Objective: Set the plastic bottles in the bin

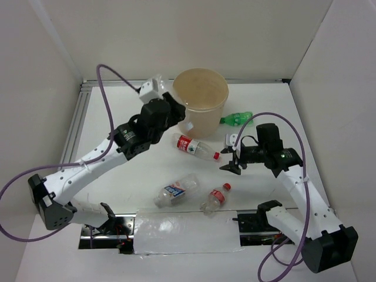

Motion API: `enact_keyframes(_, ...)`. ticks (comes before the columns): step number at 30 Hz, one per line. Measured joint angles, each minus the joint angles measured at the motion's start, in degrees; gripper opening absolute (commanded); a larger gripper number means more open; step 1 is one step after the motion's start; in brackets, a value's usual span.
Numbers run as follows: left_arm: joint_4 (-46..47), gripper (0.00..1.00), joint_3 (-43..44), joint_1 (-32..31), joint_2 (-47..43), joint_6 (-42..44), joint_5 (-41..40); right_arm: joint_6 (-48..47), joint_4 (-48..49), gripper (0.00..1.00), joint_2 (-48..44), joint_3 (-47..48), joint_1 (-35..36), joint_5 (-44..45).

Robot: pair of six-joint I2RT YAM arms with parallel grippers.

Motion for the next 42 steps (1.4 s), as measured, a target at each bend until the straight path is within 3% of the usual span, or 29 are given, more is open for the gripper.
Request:
enact_keyframes(2, 5.40, 0.25, 5.35, -0.13, 3.74, 6.78, -0.57, -0.85, -0.55, 0.78, -0.63, -1.40, 0.52, 0.55)
enact_keyframes(8, 17.42, 0.49, 24.28, 0.46, 23.43, 20.00, -3.10, -3.87, -0.46, 0.84, -0.61, -3.28, 4.59, 2.75)
enact_keyframes(13, 15.45, 0.96, 40.54, 1.22, 39.89, 26.29, -5.20, -5.33, 1.07, 0.94, 1.90, -3.89, 9.42, 6.08)
enact_keyframes(17, 11.78, 1.00, 42.49, 1.81, 43.52, 28.44, -6.21, -6.05, 4.57, 0.95, 5.88, -3.91, 15.28, 9.44)
enact_keyframes(21, 11.15, 1.00, 38.01, 2.36, 39.93, 28.92, -6.62, -7.06, 8.37, 0.97, 11.23, -3.91, 20.85, 12.26)
enact_keyframes(24, 9.64, 1.00, 32.24, 2.58, 32.41, 28.50, -6.93, -8.11, 11.19, 0.97, 15.78, -3.91, 25.27, 13.99)
enact_keyframes(30, 6.62, 1.00, 4.44, 2.62, -0.59, 23.71, -7.93, -9.86, 16.63, 0.97, 24.44, -3.82, 33.59, 18.56)
enact_keyframes(35, -0.98, 1.00, -16.06, 2.78, -23.82, 12.46, -8.57, -10.43, 22.86, 0.93, 31.82, -3.72, 37.75, 22.67)
enact_keyframes(37, -5.25, 1.00, -21.59, 2.75, -27.74, 7.50, -7.89, -10.93, 24.20, 0.77, 34.71, -3.50, 38.47, 24.06)
enact_keyframes(38, -7.04, 1.00, -24.09, 2.78, -28.83, 5.38, -7.48, -11.02, 24.74, 0.58, 36.26, -3.21, 38.66, 24.81)
enact_keyframes(39, -9.20, 1.00, -26.29, 2.75, -29.49, 3.48, -6.91, -11.15, 24.83, 0.57, 37.66, -2.78, 38.80, 24.83)
enact_keyframes(41, -12.15, 1.00, -29.29, 2.75, -29.57, -0.02, -5.68, -11.56, 23.93, 0.35, 38.71, -0.87, 38.82, 24.87)
enact_keyframes(42, -13.33, 1.00, -30.14, 2.75, -29.55, -1.20, -5.22, -11.76, 23.17, 0.30, 38.97, 0.28, 38.80, 24.76)
